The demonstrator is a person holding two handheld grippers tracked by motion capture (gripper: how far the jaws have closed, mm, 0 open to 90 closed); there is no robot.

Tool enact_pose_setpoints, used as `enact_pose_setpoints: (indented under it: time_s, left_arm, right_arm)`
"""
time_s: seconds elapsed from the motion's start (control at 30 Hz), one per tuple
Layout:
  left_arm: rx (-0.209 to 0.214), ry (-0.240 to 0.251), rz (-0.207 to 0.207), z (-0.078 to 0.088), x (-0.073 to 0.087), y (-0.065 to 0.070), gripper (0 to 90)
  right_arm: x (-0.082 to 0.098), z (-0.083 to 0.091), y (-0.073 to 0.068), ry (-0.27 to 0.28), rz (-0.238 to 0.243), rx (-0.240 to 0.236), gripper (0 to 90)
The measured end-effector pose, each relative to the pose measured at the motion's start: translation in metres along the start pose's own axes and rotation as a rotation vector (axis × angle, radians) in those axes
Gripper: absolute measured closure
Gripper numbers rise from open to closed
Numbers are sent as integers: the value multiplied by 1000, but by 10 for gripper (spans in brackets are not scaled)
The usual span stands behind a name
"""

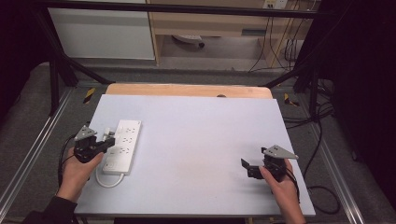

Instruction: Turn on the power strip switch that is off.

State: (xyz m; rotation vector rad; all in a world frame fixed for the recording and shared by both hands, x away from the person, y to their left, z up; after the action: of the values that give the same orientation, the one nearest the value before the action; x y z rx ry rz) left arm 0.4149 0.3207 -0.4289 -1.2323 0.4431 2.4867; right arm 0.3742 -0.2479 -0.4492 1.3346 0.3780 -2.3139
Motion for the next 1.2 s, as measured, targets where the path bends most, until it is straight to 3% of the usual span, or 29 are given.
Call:
enact_pose_setpoints:
  time_s: [0.47,1.2]
  left_arm:
    - [9,-57,-16,-11,7,1,900]
    - [5,-75,-14,-4,15,-3,900]
  right_arm:
    - [0,0,0,-3,-1,2,39]
    - [0,0,0,-2,2,4,39]
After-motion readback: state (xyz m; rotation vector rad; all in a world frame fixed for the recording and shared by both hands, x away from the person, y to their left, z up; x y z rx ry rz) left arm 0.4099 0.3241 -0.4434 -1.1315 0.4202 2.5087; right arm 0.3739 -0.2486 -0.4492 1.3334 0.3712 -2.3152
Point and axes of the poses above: each handheld gripper's, and its own axes: z roughly backward along the jaws, x roughly out of its underside, y roughly to its right, the point moved 2 cm from there along -z, roughly forward along the jaws, and after that the axes turned 2 degrees about z, right-handed, at the moved point
